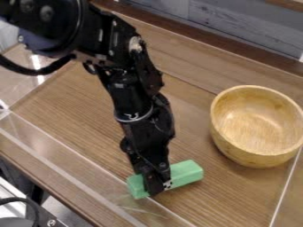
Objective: Put the green block in the brown bowl
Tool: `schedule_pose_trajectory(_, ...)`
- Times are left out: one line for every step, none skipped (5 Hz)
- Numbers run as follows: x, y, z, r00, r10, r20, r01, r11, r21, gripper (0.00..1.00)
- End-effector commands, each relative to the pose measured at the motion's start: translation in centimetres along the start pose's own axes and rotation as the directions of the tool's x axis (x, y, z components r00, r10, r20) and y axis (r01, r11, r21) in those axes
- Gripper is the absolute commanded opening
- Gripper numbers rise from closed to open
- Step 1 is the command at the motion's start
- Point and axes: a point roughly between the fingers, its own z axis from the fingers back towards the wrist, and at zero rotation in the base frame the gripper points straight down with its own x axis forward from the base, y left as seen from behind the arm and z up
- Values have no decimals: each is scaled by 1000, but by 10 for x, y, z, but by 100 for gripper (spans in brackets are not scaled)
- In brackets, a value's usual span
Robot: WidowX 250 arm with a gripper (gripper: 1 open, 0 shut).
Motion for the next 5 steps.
schedule_pose_trajectory(10, 4, 15, 999, 25, 44, -25, 1000, 5, 0)
schedule_pose_trajectory(13, 5, 23, 997, 49, 56, -49, 999, 0, 0)
schedule_pose_trajectory(15, 5, 31, 995, 71, 67, -71, 997, -6, 0)
schedule_pose_trajectory(17, 5, 41, 992, 102, 80, -101, 995, -11, 0)
schedule_pose_trajectory(22, 7, 54, 983, 146, 107, -145, 989, -17, 0)
